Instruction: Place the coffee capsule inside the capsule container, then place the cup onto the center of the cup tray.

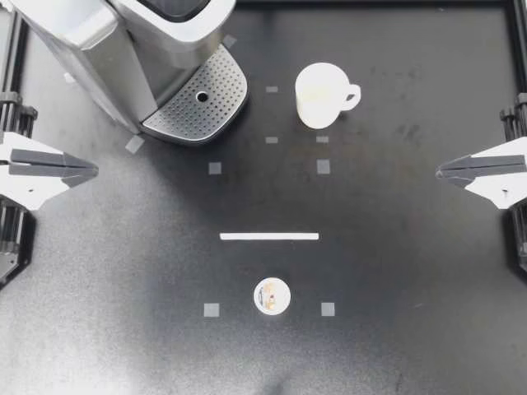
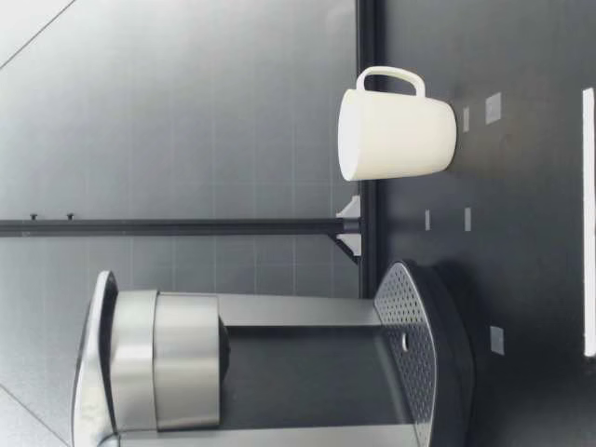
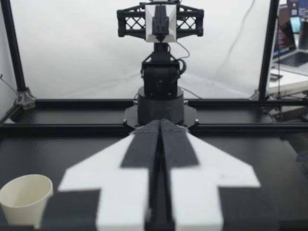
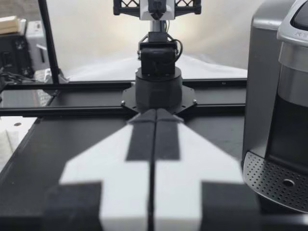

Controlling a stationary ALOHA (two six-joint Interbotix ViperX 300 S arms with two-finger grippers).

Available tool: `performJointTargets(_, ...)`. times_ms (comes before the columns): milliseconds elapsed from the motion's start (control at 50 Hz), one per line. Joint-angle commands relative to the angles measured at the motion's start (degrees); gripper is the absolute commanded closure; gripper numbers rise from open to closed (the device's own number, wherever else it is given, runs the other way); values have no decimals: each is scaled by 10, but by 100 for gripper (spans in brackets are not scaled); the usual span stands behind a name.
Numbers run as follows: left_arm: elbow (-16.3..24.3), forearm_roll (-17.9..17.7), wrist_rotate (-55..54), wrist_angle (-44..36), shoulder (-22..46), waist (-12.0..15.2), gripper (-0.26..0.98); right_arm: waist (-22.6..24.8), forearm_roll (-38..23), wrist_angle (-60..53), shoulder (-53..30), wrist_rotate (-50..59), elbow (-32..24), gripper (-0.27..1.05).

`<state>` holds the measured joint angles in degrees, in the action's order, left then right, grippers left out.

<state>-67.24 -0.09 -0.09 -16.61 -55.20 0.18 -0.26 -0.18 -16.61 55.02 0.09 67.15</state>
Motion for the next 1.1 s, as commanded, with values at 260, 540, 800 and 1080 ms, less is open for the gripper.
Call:
performJointTargets(260, 16, 3, 6, -6, 1, 9, 67, -4, 1, 33, -16, 1, -29, 80)
performJointTargets(540, 14, 3, 3, -7, 7, 9, 67, 12, 0, 175, -144, 1, -109, 80)
performJointTargets(800, 18, 3, 6, -5, 26, 9, 67, 36, 0, 244, -275, 2, -178, 80)
performJointTargets(1080, 14, 2, 6, -5, 27, 9, 67, 54, 0, 374, -368, -6, -251, 67)
